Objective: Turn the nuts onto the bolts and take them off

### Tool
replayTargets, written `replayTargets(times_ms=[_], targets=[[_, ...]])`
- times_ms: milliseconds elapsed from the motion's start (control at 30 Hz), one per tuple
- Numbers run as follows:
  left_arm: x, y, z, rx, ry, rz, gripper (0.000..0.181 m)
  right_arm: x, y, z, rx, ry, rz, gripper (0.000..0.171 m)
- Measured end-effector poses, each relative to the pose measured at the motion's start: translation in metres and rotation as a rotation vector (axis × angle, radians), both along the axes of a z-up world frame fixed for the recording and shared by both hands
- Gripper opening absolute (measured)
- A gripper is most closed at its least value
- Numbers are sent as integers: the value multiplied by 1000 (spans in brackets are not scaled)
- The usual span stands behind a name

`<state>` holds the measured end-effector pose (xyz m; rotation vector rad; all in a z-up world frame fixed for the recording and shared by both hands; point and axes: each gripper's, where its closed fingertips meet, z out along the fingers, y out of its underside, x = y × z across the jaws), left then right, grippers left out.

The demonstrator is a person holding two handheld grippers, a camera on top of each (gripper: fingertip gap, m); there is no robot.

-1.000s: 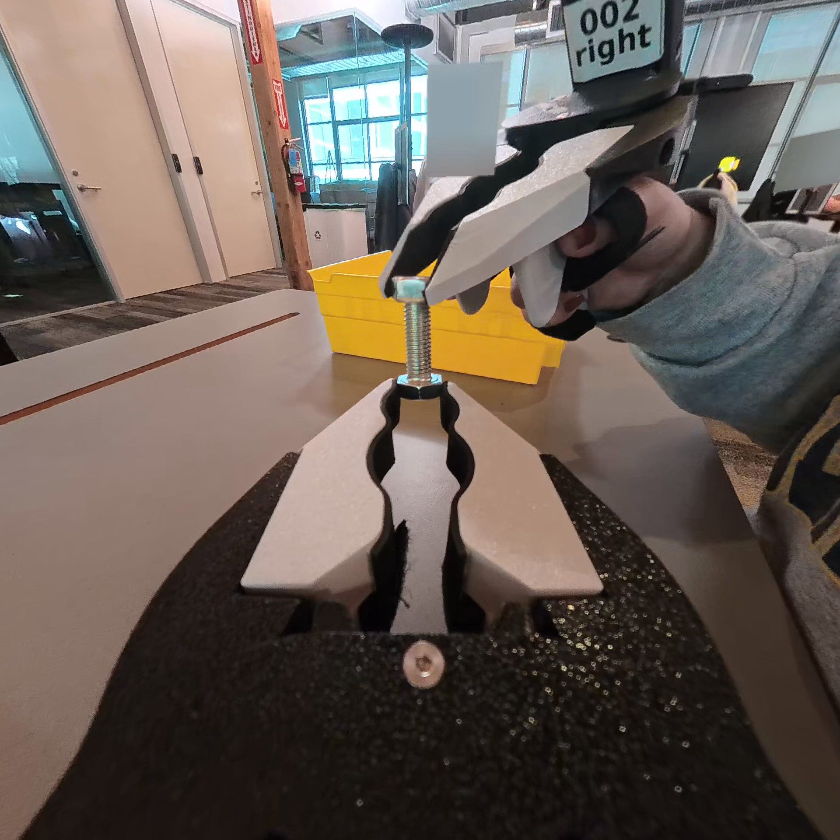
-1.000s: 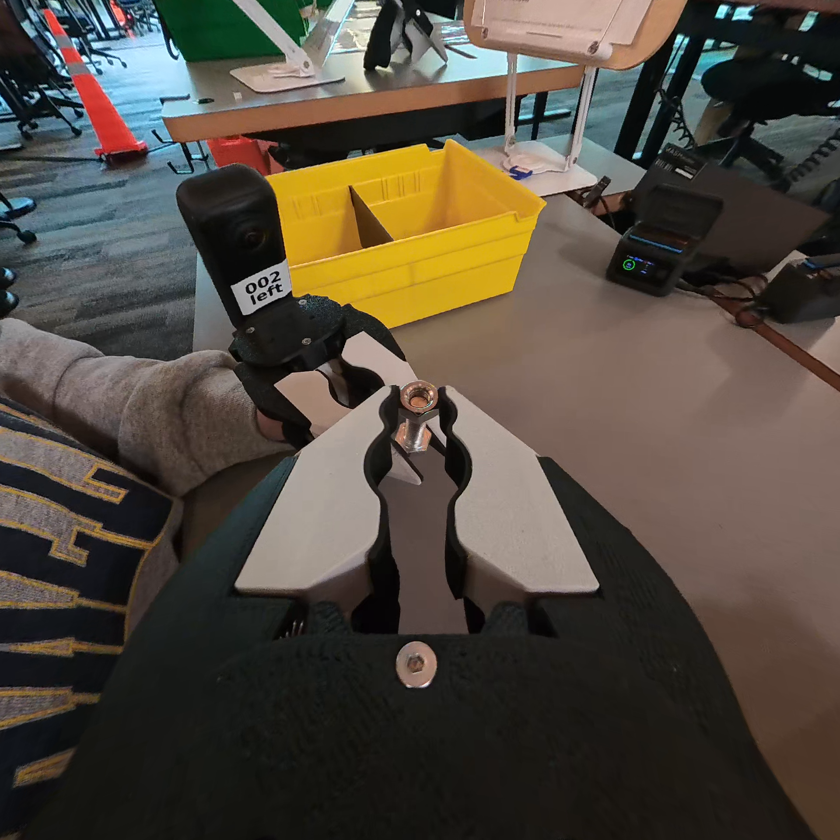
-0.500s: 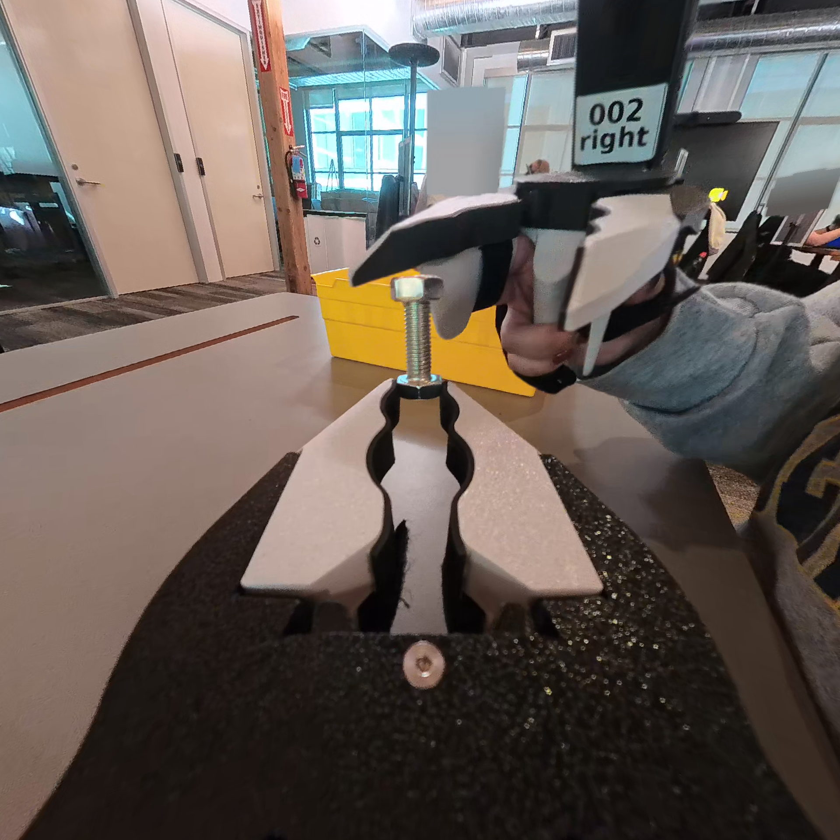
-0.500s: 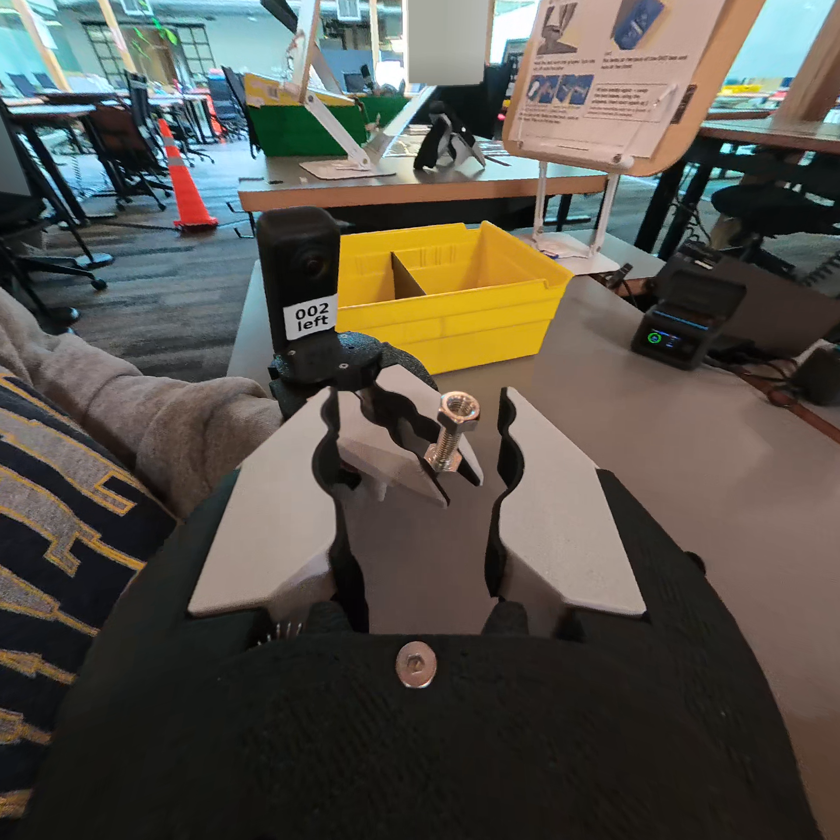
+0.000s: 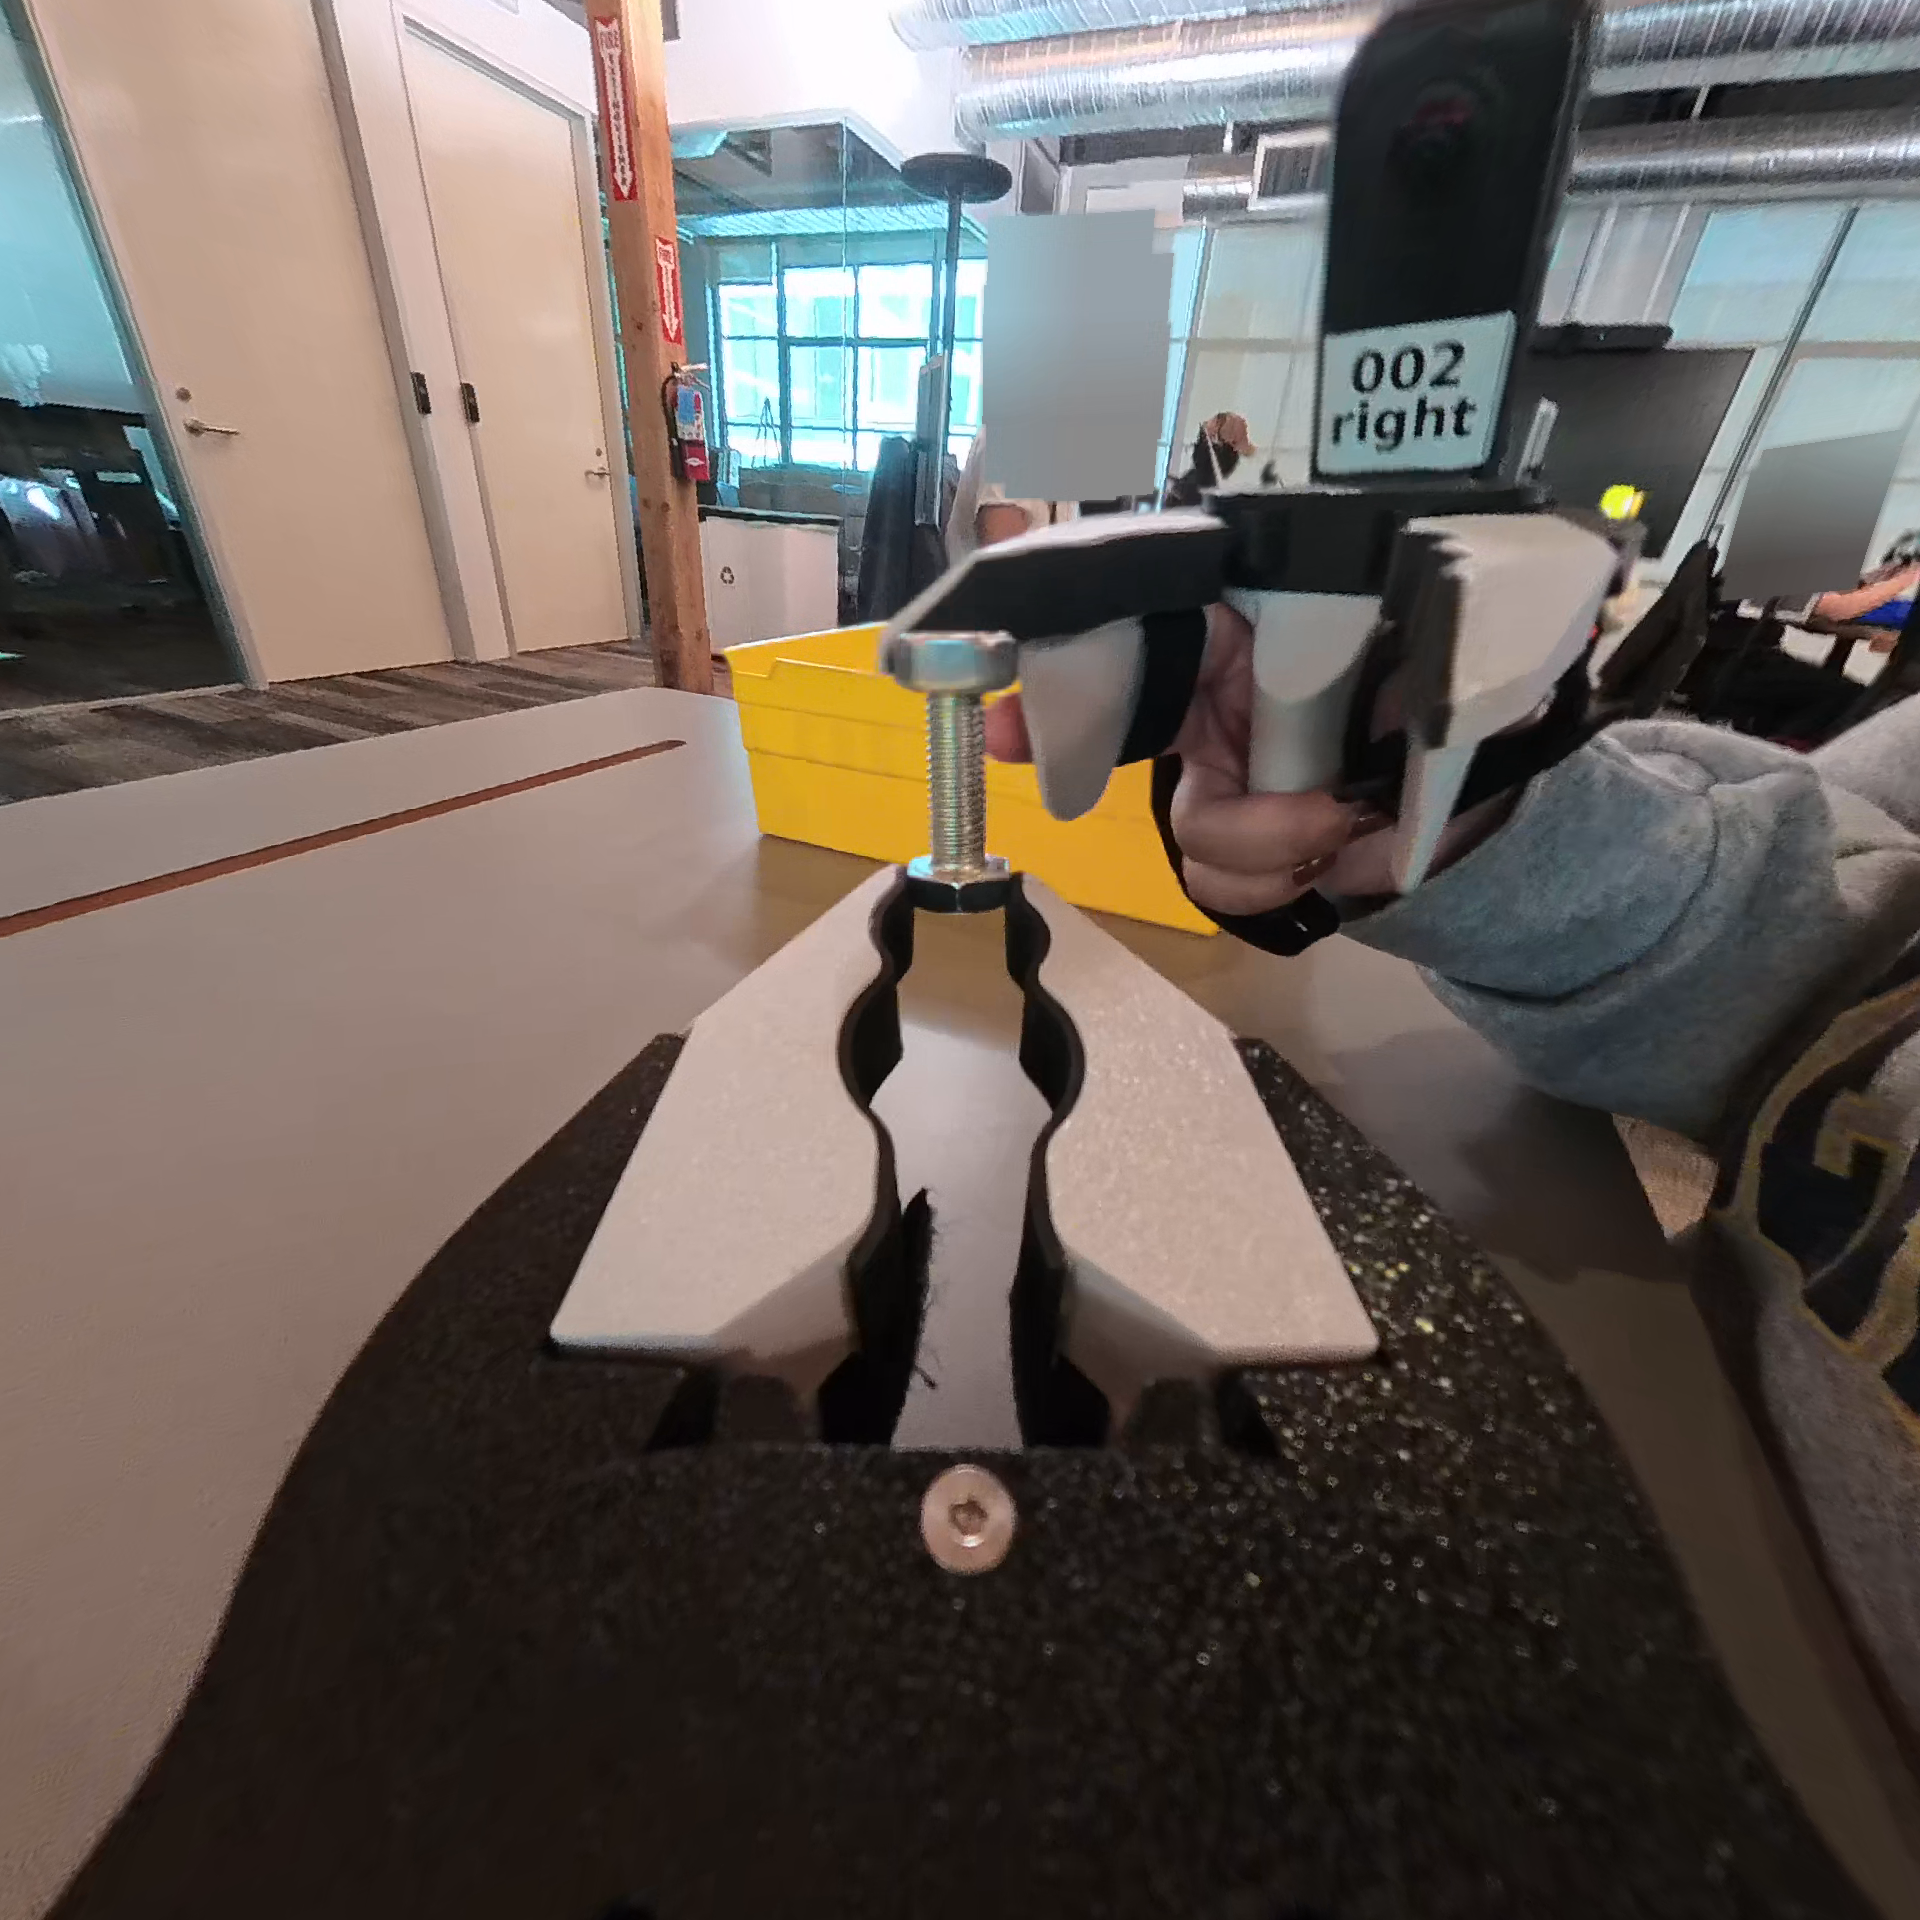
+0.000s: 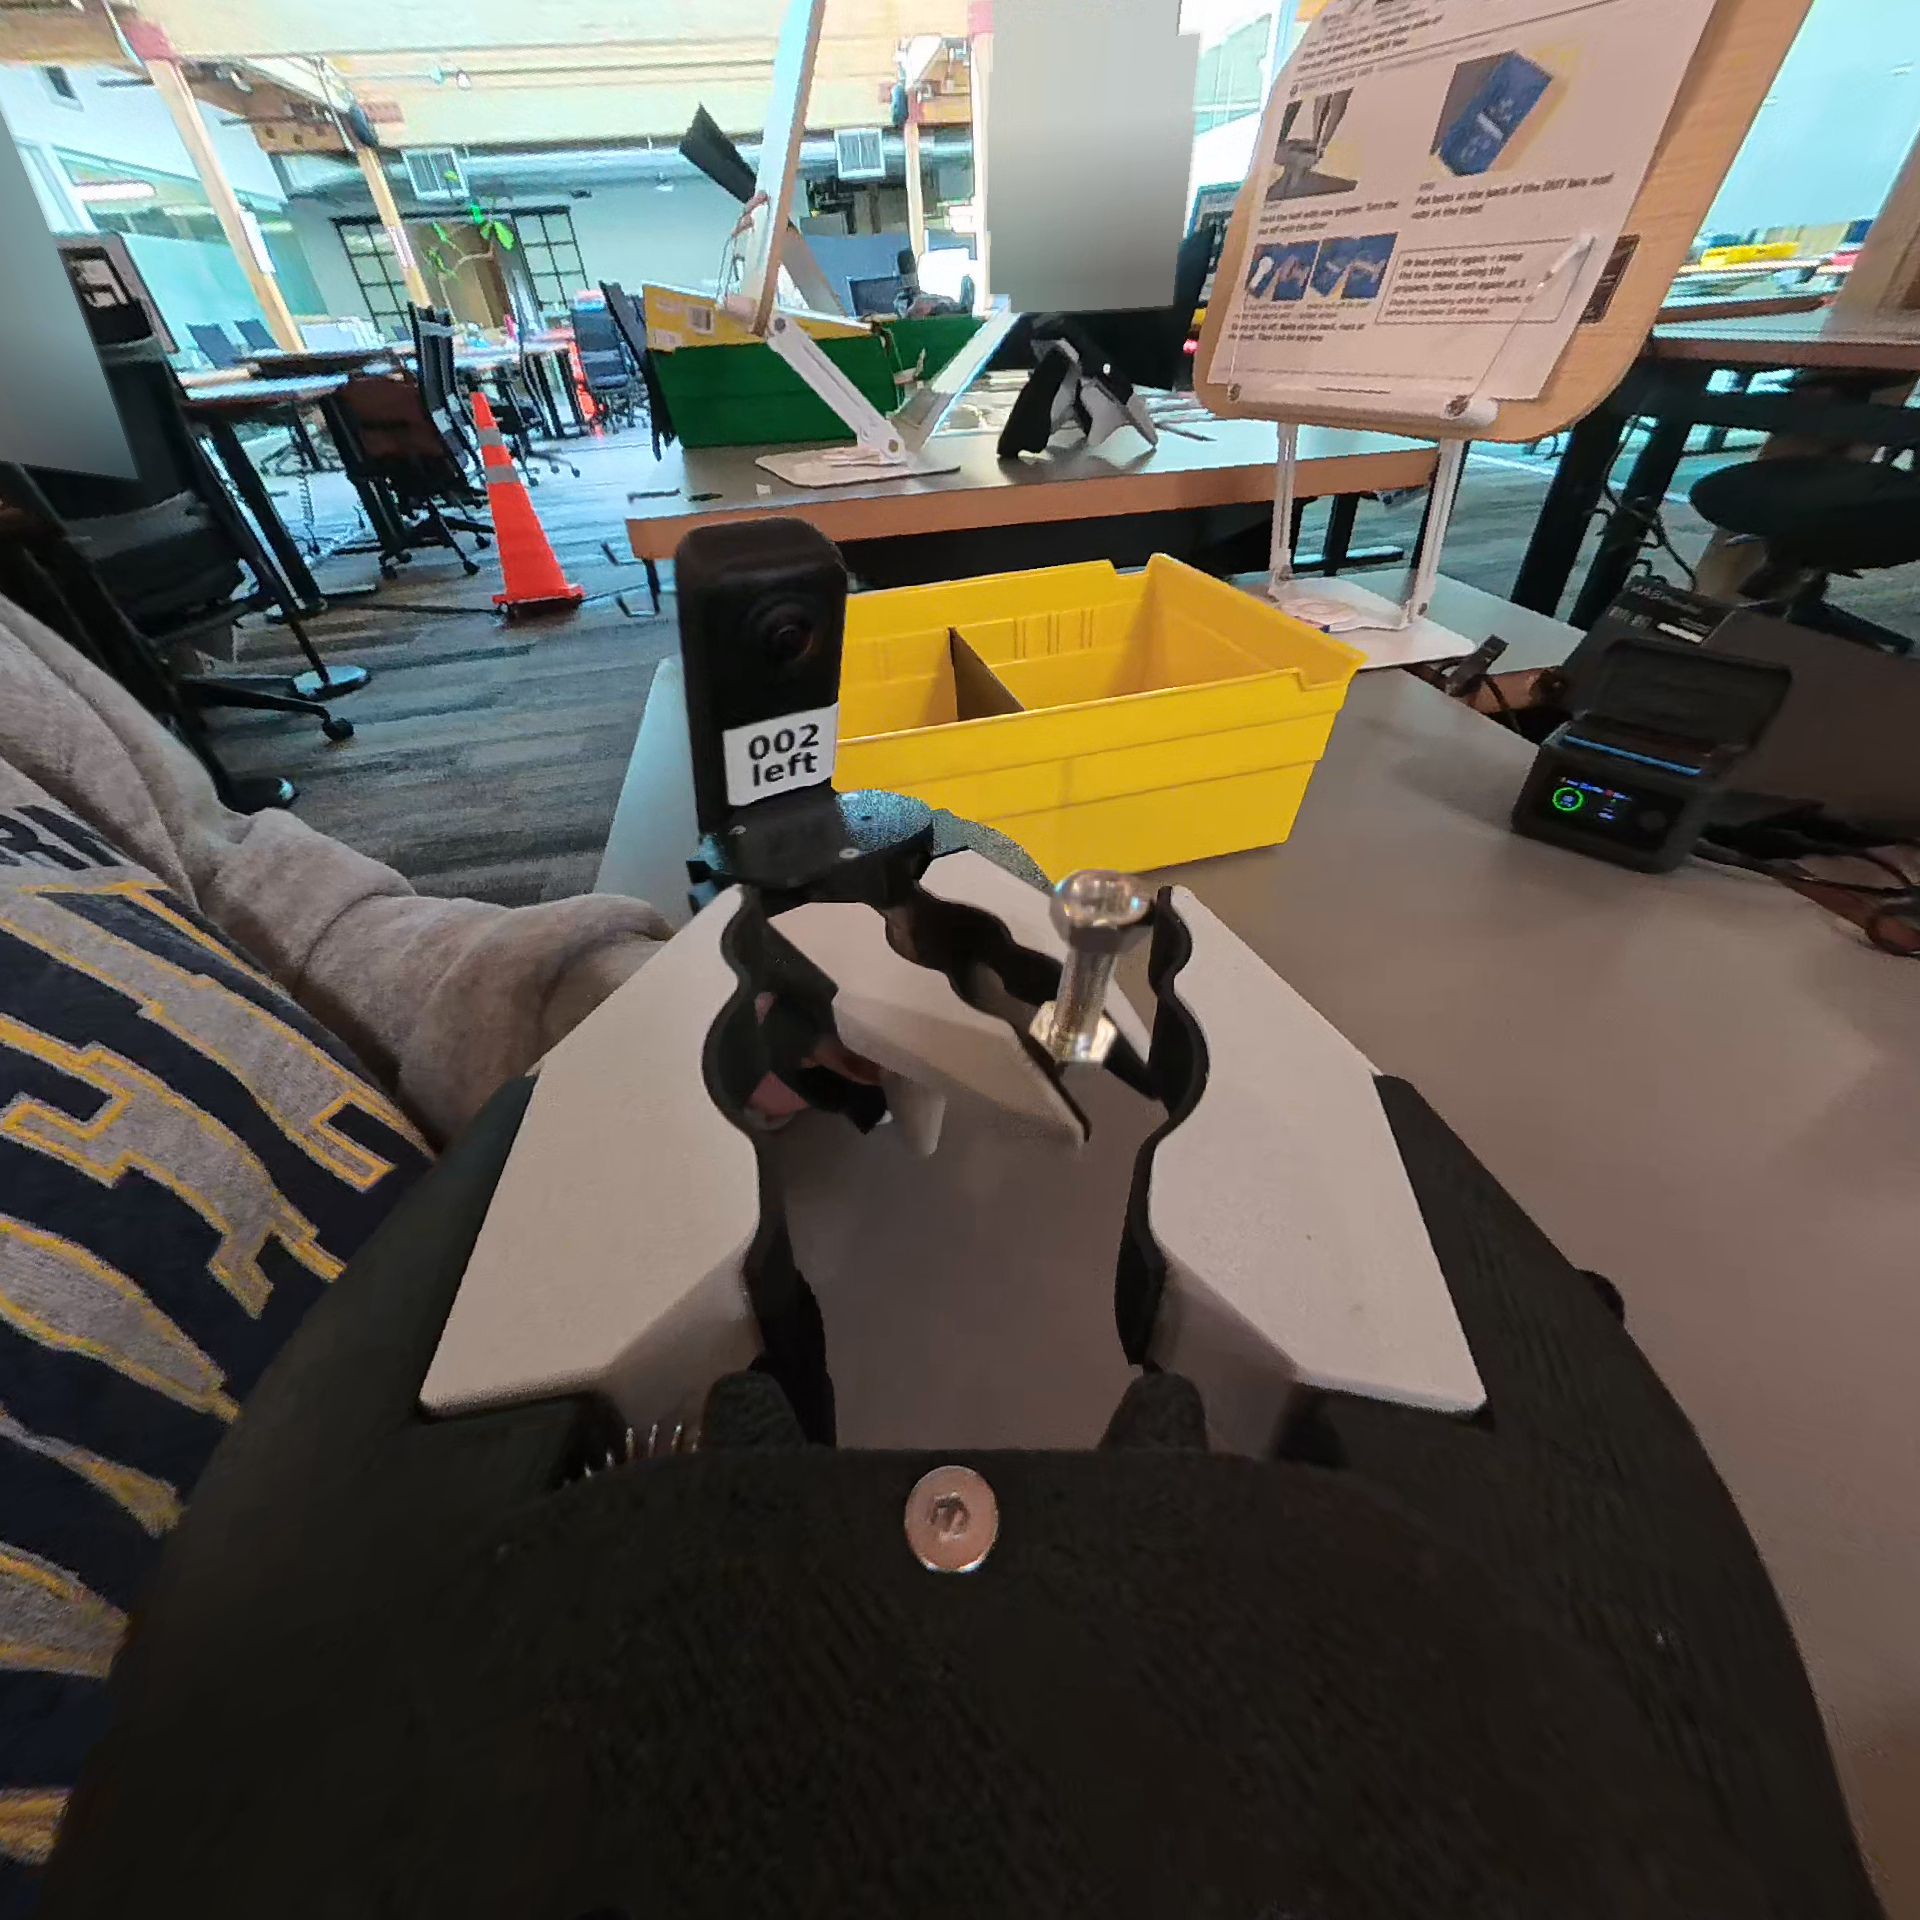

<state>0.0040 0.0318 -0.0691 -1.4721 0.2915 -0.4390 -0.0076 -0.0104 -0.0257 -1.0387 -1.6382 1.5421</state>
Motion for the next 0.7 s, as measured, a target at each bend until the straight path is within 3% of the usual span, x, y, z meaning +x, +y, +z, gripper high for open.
replayTargets(times_ms=[467,700], targets=[[-9,-3,6,20,-72,10,15,4,11,5,-58,52,-67,68],[7,-5,5,26,-27,-49,15,-2,-7,1,-68,43,25,75]])
